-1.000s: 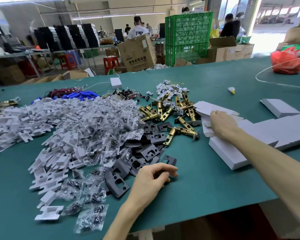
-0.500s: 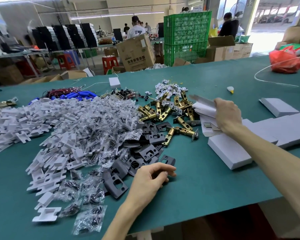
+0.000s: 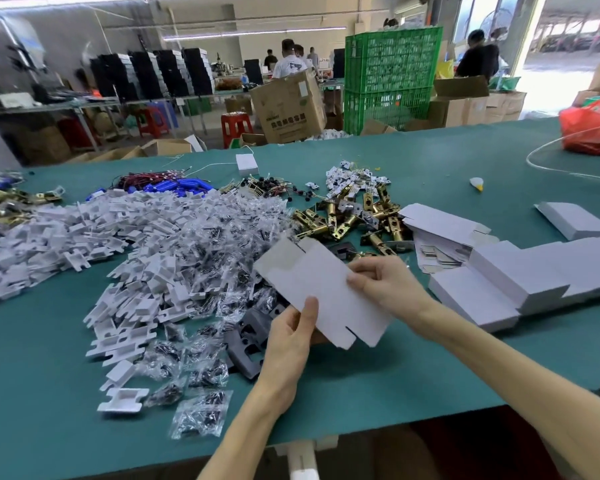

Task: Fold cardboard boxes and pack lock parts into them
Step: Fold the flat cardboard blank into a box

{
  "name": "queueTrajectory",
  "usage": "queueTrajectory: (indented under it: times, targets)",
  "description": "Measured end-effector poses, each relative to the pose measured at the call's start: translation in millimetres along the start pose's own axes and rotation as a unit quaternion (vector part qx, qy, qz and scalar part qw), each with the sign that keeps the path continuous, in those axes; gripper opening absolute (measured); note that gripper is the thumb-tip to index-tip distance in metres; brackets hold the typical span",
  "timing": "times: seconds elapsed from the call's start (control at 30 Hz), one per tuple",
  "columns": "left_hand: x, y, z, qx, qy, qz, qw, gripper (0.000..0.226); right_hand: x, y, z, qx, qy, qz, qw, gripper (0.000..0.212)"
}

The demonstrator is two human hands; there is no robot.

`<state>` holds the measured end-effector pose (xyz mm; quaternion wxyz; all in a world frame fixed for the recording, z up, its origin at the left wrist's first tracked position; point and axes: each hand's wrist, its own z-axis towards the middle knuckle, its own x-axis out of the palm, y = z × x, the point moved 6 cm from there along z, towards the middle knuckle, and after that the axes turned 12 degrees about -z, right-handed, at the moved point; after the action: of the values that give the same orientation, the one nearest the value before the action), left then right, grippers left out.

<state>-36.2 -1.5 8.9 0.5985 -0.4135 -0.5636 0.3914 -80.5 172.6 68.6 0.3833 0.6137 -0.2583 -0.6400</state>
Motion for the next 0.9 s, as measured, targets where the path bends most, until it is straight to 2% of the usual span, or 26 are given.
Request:
queueTrajectory:
  times: [0.13,0.37,0.5,0.6,0.67,0.7,0.8,0.9]
  targets:
    - [-1.7,-2.7,-1.0,-0.004,-0.008,-0.024,1.0,0.05,14.8,-8.5,-13.6,0.038,0.03,0.073,0.996,0.019]
    - [4.8,-12.8,-3.7,-0.009,0.028,-0.06,0.998,0.056,22.4,-20.3,-27.3,0.082,0.073,0.144,0.983,0.025]
    - [7.2,-13.0,-2.1,0.015,0.046,-0.054,0.997,0.065,33.9,-15.9,-35.1,0.094,0.152,0.271,0.946,0.029]
    - [2.9,-11.5,-0.6,0.015,0.041,-0.066,0.997,0.088,45.2,-10.2,-42.8,0.08,0.217,0.303,0.925,0.033]
    - [1.9,-8.9,-1.1,-0.002,0.042,-0.059,0.997,0.11,54.1,-11.5,-47.7,0.075,0.24,0.318,0.914,0.035]
    - [1.9,-9.0,-1.7,-0.004,0.044,-0.051,0.998,0.114,57.7,-12.4,-49.3,0.073,0.243,0.334,0.908,0.034]
    - [2.9,-8.8,-2.2,-0.011,0.052,-0.033,0.998,0.11,60.2,-14.8,-50.2,0.071,0.221,0.372,0.899,0.039]
    - [4.0,-6.9,-1.2,-0.006,0.058,-0.036,0.998,0.083,62.4,-17.6,-48.1,0.072,0.216,0.392,0.891,0.042]
